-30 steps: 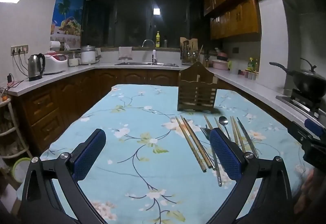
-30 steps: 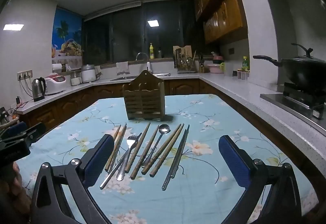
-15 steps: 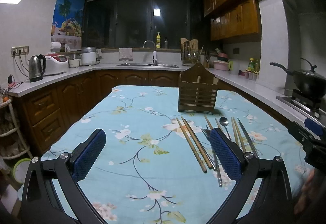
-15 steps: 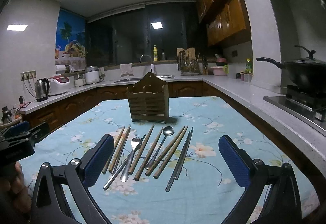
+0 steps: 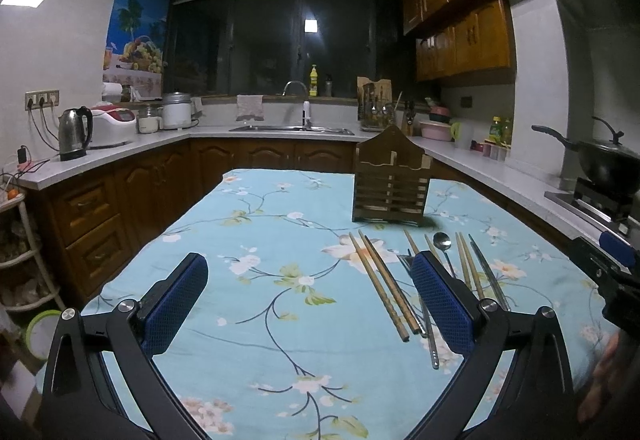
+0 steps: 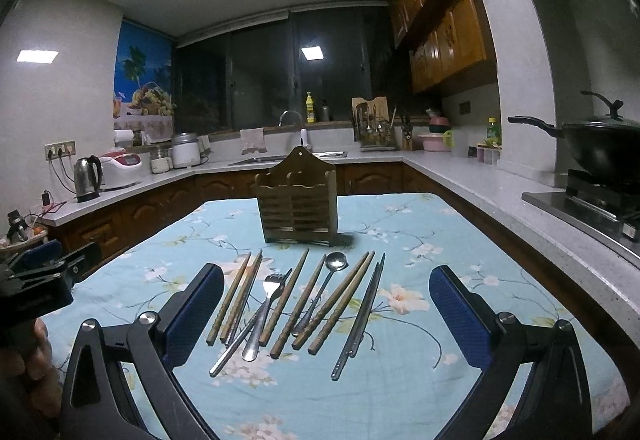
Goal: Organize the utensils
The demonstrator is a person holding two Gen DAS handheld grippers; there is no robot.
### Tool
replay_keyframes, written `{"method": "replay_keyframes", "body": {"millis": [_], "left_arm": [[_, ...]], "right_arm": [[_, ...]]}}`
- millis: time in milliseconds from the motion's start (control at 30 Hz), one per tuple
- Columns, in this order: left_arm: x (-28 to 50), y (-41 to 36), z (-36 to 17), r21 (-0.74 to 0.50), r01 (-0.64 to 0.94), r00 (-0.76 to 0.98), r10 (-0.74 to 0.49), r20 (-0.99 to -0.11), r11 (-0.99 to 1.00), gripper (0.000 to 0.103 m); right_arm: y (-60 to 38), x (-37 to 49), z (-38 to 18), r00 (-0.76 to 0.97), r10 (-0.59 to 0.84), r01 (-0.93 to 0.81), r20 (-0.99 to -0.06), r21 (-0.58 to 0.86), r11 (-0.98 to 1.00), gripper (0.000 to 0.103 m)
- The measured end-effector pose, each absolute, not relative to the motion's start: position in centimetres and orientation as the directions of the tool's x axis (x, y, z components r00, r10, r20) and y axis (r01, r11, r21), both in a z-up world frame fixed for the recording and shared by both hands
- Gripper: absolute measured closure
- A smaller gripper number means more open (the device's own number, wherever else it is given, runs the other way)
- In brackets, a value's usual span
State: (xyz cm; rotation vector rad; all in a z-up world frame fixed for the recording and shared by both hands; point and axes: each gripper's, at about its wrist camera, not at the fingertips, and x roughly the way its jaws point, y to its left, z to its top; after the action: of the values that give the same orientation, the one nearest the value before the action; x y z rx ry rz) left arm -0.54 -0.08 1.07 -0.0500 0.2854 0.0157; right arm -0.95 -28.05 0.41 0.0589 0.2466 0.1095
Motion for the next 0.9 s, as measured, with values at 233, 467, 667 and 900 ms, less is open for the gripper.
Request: {"method": "replay_keyframes", "body": {"millis": [233, 467, 667, 900], "left_arm": [[-0.35, -0.13, 0.95, -0.046, -0.022, 0.959, 0.008, -0.283, 0.999, 0.000], [-0.37, -0.03, 0.89, -0.047, -0.017, 0.959, 0.003, -0.284, 0.999, 0.000], [-0.33, 0.04, 0.83, -0.048, -0.016, 0.959, 0.002, -0.283, 0.999, 0.000], [-0.23, 0.12, 0.54, -0.046, -0.019, 0.958, 0.005, -0.286, 0.999, 0.000]], "right_arm": [[-28.06, -0.90, 0.69, 0.963, 0.119, -0.105, -0.244, 0.071, 0.992, 0.000], [-28.03, -0.75, 0.81, 0.963, 0.122, -0.106, -0.242, 0.078, 0.991, 0.000], [-28.00, -0.68, 0.96, 0.964, 0.123, -0.107, -0.235, 0.080, 0.991, 0.000], [-27.87, -0.85, 0.85, 0.964, 0.121, -0.105, -0.238, 0.078, 0.991, 0.000]]}}
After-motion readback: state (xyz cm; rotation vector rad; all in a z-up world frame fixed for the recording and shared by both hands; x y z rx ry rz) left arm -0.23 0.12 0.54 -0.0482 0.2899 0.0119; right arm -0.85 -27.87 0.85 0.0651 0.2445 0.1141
